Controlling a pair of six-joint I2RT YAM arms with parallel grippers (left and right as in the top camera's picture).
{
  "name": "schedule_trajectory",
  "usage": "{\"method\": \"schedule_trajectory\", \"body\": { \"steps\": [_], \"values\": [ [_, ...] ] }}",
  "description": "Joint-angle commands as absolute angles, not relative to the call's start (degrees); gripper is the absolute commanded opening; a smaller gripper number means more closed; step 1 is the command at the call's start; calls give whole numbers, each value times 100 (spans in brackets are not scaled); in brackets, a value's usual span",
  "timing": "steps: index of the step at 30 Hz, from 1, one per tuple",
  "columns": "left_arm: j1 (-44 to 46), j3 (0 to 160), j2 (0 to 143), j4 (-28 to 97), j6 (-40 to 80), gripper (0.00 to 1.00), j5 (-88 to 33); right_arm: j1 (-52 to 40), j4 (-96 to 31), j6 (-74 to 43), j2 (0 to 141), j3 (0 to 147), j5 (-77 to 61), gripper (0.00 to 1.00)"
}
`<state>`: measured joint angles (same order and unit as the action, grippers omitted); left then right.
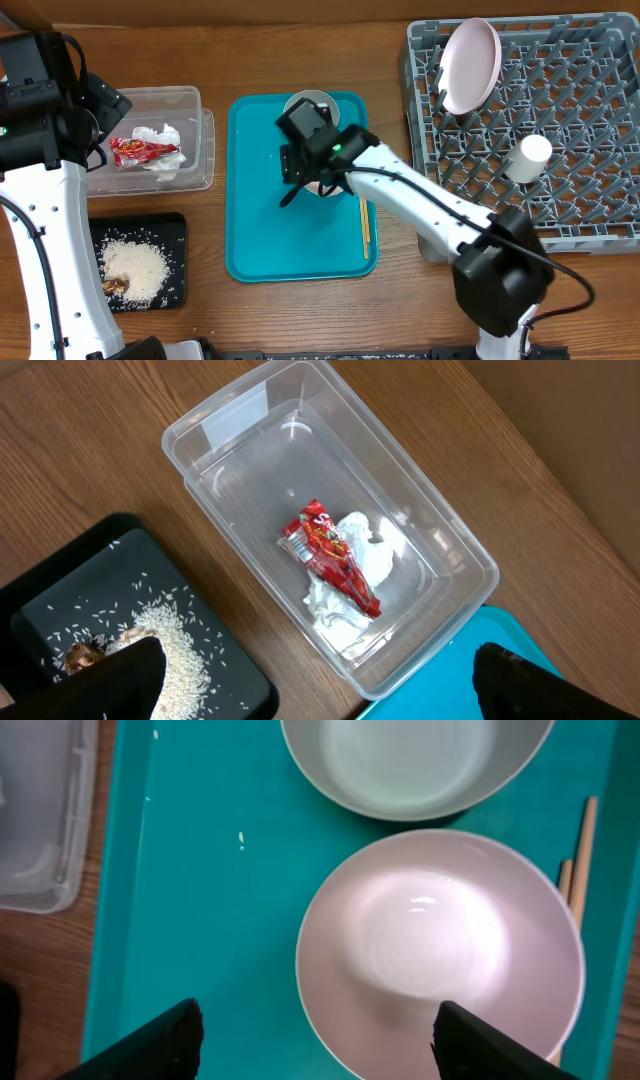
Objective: Sort waste into correct bins and load items into the dishwasher
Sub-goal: 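Reach the right gripper to the pink plate's rim and grasp it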
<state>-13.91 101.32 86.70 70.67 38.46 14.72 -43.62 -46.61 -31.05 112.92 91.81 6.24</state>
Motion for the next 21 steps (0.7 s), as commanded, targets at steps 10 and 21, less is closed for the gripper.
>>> {"method": "schedule_trajectory", "body": {
  "steps": [10,21],
  "values": [
    [-1387,10178,8687,7050,3793,100,1450,-4681,-4434,-3330,12025,9183,899,58],
    [-1387,10178,8687,7050,3793,100,1450,-4825,-4379,-3330,12357,9177,1452,54]
  ]
}}
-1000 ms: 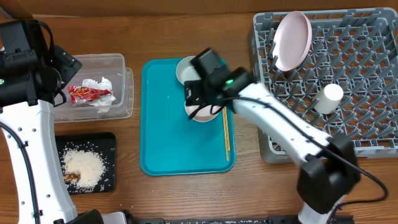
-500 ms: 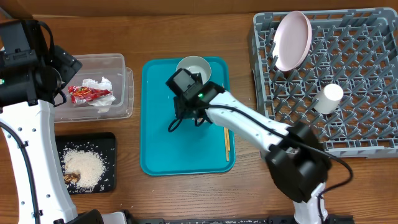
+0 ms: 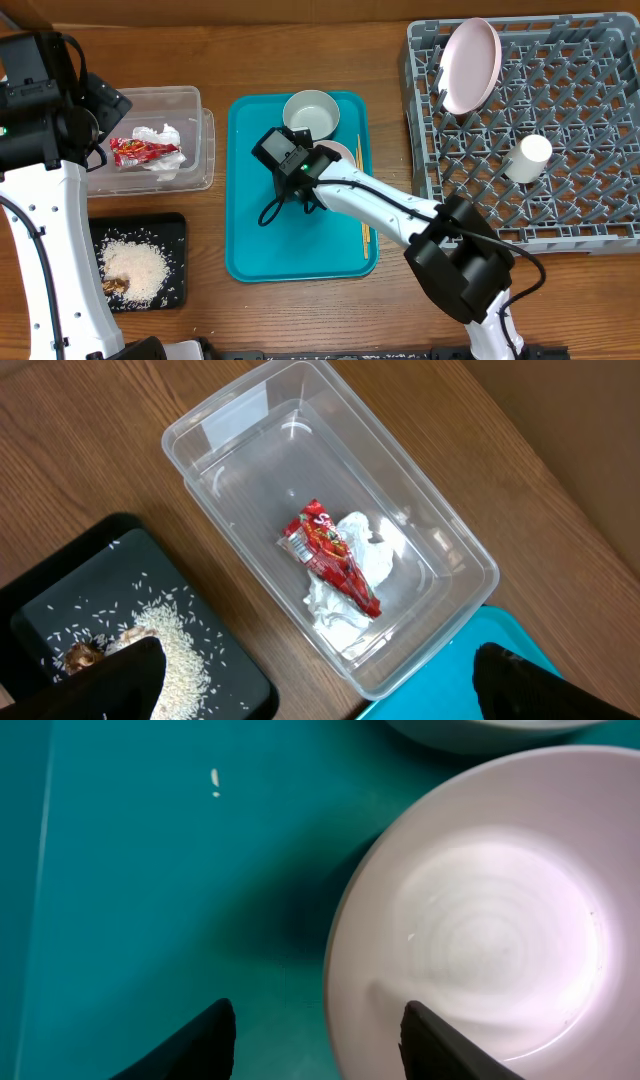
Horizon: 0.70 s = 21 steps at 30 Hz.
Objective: Sort waste into correct bins and load items into the dishwasher
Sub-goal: 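Reach the right gripper to the pink plate's rim and grasp it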
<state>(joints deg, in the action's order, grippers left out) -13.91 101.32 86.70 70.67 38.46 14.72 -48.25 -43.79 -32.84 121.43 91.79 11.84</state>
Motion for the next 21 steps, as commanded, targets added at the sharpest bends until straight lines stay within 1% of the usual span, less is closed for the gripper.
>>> {"method": "schedule_trajectory", "body": {
  "steps": [1,5,9,11,16,21],
  "values": [
    [-1387,10178,8687,7048,3791,100,1450,-4825,-4379,-3330,12357,9177,1455,53],
    [-1387,10178,8687,7048,3793,100,1450,-4825,-4346,-3328,12357,9177,1457,50],
    [-1387,10178,8687,7050,3793,100,1450,-4814,-4357,-3326,12357,9179,1455,34],
    [-1387,10178,8687,7050,3793,100,1450,-4816,-4383,-3328,12357,9203,1452,32],
    [-1387,10178,8687,7048,3791,100,1450,-4814,-4600,-3328,12331,9470,1317,18],
    [-1387,10178,8687,7048,3793,100,1450,-4814,-5111,-3326,12300,10036,1328,6]
  ]
}}
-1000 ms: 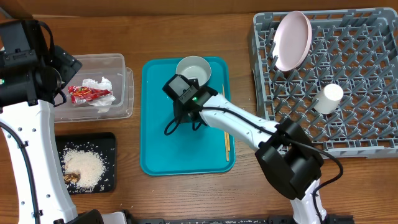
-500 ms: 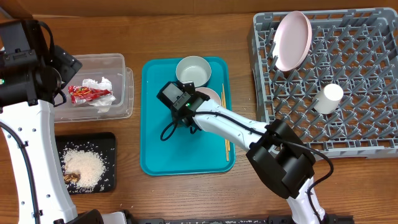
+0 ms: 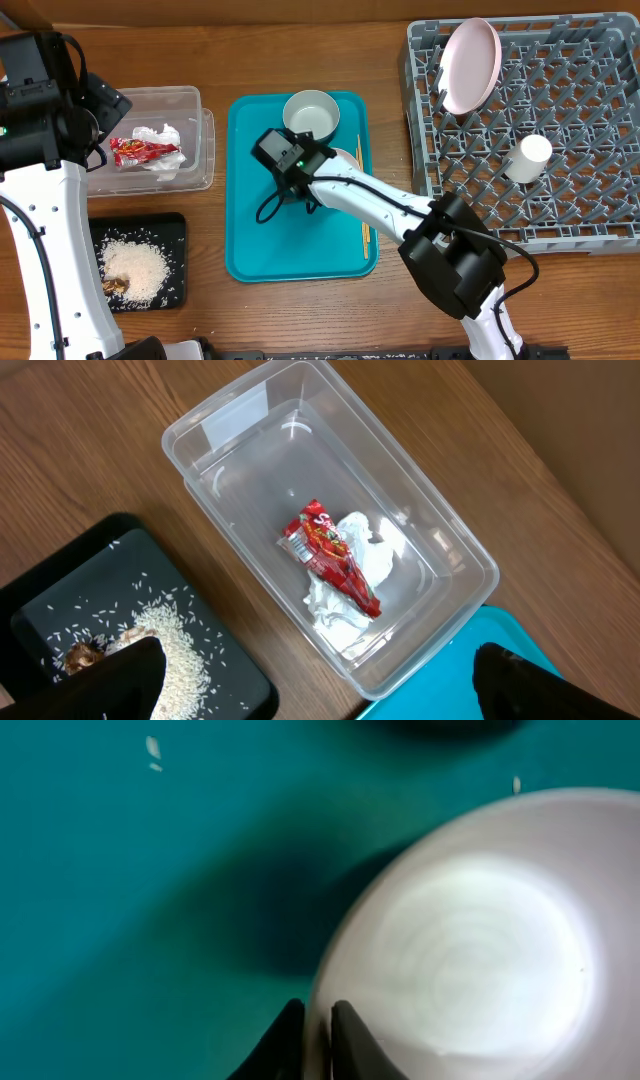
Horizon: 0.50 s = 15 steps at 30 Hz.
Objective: Sort waste into correct bins and load items into the dishwasher
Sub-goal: 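Reach the right gripper to the pink plate's rim and grasp it, then carry the pink plate with the right gripper into the dish rack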
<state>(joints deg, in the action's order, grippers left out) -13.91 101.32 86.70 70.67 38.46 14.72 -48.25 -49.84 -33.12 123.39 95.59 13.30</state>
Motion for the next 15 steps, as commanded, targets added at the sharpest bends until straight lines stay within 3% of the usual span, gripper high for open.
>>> {"method": "schedule_trajectory", "body": {
  "steps": [1,9,15],
  "values": [
    [-1387,10178,8687,7050,3791,100,1450,-4814,-5247,-3323,12289,10191,1328,4],
    [-1387,10178,8687,7048,3793,100,1450,-4536,-6729,-3321,12123,11806,1498,4],
    [-1387,10178,8687,7048,3793,100,1450,-3776,-8053,-3306,11758,13067,1498,4]
  ]
}}
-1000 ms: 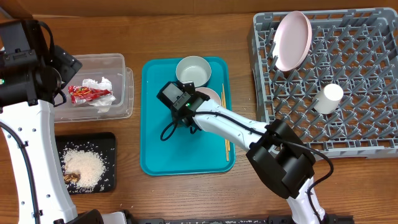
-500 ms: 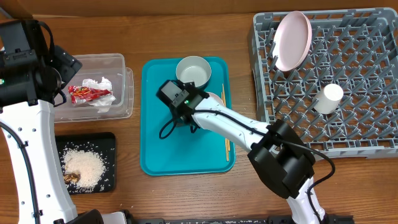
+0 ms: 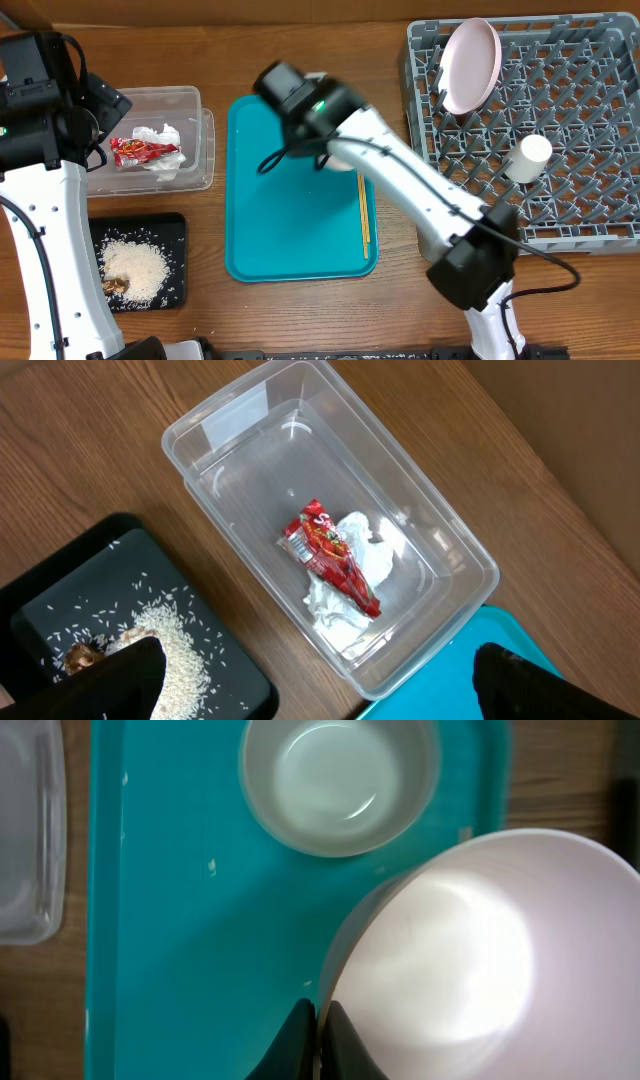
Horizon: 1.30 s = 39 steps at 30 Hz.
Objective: Sort waste into correct bins and load items into the dishwasher
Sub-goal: 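Carry the pink plate with the right gripper into the dish rack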
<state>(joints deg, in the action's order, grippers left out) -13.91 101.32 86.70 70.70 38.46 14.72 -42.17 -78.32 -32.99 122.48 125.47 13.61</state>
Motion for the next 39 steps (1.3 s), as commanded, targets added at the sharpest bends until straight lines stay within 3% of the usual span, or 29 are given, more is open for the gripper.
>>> {"method": "schedule_trajectory", "body": {
  "steps": [1,10,16,23,29,39],
  "values": [
    [-1387,10178,8687,7048,3793,100,1450,-3577,-8197,-3280,11662,13194,1498,4],
    [-1387,10178,8687,7048,3791,100,1450,-991,-8637,-2858,10704,13325,860,4],
    [-1387,10178,8687,7048,3793,100,1448,1345,-8447,-1422,10617,13270,-1684,4],
    [-1387,10178,8687,7050,3793,100,1450,3343,-8049,-519,10663,12792,-4427,4],
    [-1387,10178,8687,7048,3793,100,1450,4128,-7310,-403,10663,11568,-5590,4],
    [-1387,10178,8687,7050,3793,100,1450,4423,-5354,-449,10663,9312,-7131,4]
  ]
}}
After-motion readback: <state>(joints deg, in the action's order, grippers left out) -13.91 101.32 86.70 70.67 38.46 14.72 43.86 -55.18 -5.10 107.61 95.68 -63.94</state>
